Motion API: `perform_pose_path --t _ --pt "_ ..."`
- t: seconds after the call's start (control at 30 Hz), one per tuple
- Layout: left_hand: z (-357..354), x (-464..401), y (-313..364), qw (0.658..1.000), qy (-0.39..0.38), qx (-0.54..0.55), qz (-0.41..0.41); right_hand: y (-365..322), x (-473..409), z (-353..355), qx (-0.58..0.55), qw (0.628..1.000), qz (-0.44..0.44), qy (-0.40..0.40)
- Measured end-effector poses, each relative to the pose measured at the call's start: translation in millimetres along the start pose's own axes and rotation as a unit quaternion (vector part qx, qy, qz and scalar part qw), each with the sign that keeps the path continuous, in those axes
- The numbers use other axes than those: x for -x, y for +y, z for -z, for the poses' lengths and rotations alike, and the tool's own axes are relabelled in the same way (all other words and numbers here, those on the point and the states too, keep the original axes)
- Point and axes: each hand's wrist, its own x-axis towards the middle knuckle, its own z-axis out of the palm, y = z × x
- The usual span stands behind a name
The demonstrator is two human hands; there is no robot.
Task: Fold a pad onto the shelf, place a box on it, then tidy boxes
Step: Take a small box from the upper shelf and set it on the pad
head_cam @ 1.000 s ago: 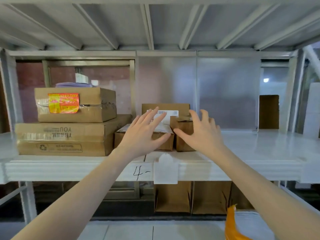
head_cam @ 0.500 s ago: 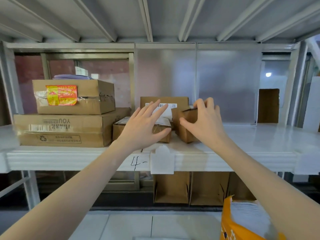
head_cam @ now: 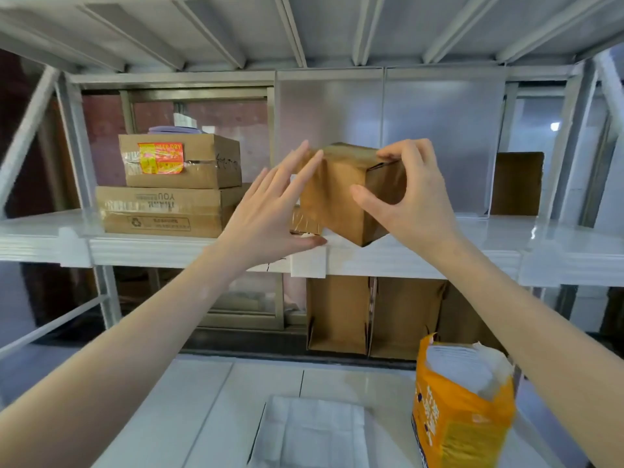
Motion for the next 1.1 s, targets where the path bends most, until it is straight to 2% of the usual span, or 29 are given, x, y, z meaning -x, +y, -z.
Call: perform_pose_path --t 0.1,0.2,0.33,0.43,0.5,0.73,0.9,1.1 --pt "15.8 14.3 7.6 0.999 0.001 0.032 -0.001 -7.8 15.1 9.9 -0.039 0.999 0.011 -0.036" --pt "27.2 28.4 10.6 0.998 -0.039 0.040 -0.004 -9.5 35.8 11.8 -0.064 0.992 0.025 -0.109" --pt "30.0 44.6 16.1 0.983 -0.164 0.076 0.016 -3.0 66.2 -0.7 -0.076 0.976 0.030 -0.203" --pt "19.2 57.7 19.1 0.950 -0.275 0.135 0.067 4.3 87.3 -11.3 -0.097 0.962 0.023 -0.252" --pt "6.2 68.3 16.5 0.930 -0.320 0.156 0.089 10.0 99.1 -17.8 -0.108 0.955 0.018 -0.274" --pt "-53.7 101.1 9.1 0.911 -0.374 0.153 0.077 36.3 137.0 -51.6 -0.111 0.924 -0.009 -0.365" --pt "-109.7 129.9 2.2 0.913 -0.358 0.180 0.077 69.4 168.3 -79.9 -0.095 0.901 -0.060 -0.419" --pt "-183.3 162.0 1.0 0.904 -0.398 0.132 0.084 116.2 209.9 -127.8 -0.007 0.872 -0.129 -0.473"
